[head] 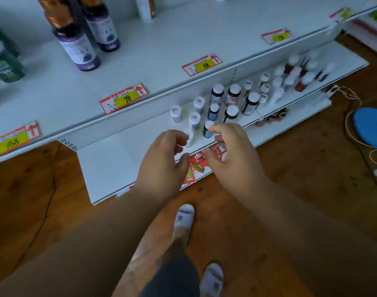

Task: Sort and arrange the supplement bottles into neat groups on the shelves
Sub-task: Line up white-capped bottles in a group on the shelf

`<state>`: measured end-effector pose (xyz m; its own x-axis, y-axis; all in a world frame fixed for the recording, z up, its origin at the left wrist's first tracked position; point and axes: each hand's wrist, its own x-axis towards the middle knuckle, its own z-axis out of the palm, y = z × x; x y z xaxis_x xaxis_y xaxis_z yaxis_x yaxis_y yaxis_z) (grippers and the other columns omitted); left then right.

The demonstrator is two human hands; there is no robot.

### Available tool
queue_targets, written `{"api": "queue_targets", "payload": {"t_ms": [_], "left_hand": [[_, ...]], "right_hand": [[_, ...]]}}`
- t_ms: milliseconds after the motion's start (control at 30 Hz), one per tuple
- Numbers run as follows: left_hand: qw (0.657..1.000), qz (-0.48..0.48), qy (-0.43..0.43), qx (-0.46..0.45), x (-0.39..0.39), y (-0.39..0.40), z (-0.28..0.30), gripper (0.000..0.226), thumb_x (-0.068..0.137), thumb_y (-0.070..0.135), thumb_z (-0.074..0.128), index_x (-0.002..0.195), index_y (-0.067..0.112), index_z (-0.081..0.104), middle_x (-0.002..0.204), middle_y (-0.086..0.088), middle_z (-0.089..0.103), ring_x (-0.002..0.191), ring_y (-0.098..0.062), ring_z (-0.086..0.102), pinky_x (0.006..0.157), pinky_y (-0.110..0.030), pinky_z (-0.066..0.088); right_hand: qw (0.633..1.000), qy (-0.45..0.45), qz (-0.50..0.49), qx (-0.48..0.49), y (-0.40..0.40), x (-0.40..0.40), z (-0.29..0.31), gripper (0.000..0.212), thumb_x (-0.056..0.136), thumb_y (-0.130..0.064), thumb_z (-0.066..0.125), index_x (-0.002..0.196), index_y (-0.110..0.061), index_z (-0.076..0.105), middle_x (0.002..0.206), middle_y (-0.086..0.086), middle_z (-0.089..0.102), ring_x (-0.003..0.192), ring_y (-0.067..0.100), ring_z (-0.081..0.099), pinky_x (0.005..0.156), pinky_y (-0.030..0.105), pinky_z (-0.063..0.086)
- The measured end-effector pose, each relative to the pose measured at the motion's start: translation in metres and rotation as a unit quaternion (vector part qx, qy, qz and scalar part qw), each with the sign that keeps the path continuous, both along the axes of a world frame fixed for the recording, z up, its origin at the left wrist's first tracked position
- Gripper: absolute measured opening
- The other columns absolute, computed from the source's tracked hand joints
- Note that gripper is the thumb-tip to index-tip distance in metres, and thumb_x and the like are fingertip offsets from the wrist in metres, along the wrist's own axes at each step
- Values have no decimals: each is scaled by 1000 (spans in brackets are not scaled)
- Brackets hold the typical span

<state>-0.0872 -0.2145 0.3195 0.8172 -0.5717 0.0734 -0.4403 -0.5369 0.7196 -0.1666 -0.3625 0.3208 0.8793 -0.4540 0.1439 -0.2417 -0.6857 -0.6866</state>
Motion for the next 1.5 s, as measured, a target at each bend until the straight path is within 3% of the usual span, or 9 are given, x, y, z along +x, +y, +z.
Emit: {"api": "queue_targets", "payload": {"t_ms": [300,500,667,733,900,1033,1267,1400,1500], "left_hand": [[996,49,55,55,83,-73,-207,34,87,10,68,116,22,54,104,8,58,87,-4,54,71,0,37],[976,152,150,33,136,-107,-298,47,92,15,63,135,22,43,134,7,51,112,-11,58,88,-24,46],[979,114,167,26,156,-109,-321,21,93,17,64,112,20,56,95,18,61,86,10,59,72,-1,38],[975,109,192,2,145,-99,-307,20,92,22,64,112,22,61,89,14,66,78,9,61,75,-6,47],[930,69,345,-104,84,-79,-229,16,89,24,63,104,28,66,105,-9,71,96,-30,72,91,-52,56],[847,-4,498,-184,11,-72,-128,26,99,18,57,119,2,60,113,-20,70,105,-34,69,92,-45,55],[801,-107,533,-251,-70,-72,19,43,98,26,51,126,-6,58,126,-29,63,123,-51,54,108,-64,38],[767,-192,558,-253,-74,-92,79,41,101,25,43,128,-3,56,126,-22,65,118,-36,63,100,-48,52],[734,-240,583,-252,-64,-117,110,47,100,25,44,135,-6,50,124,-22,65,111,-34,65,94,-45,56]], "right_hand": [[990,95,-67,85,-56,88,-217,40,91,-27,68,128,-29,53,125,-6,55,111,9,56,91,30,52],[975,119,-97,161,-72,149,-310,43,96,-23,61,137,-23,48,139,-4,55,127,16,53,103,30,42],[973,52,-99,200,-66,166,-329,31,95,-26,60,125,-20,57,120,-4,66,109,13,61,96,33,49],[967,24,-121,225,-61,148,-315,26,96,-30,58,121,-20,59,110,-7,67,100,10,63,92,34,52],[907,7,-177,382,-53,66,-235,17,96,-40,57,106,-26,57,97,-4,69,89,12,68,85,42,58],[873,-29,-195,447,-49,-8,-132,14,96,-33,56,102,-21,61,102,8,70,96,26,69,82,50,59],[902,-94,-129,402,-47,-114,44,22,96,-10,59,117,-16,62,96,5,73,93,22,71,85,48,58],[910,-135,-98,380,-64,-135,111,35,93,-7,64,121,-24,53,92,0,72,84,10,71,69,24,56],[912,-142,-78,376,-76,-135,147,41,95,-11,61,126,-36,51,112,1,71,102,14,70,81,34,58]]}}
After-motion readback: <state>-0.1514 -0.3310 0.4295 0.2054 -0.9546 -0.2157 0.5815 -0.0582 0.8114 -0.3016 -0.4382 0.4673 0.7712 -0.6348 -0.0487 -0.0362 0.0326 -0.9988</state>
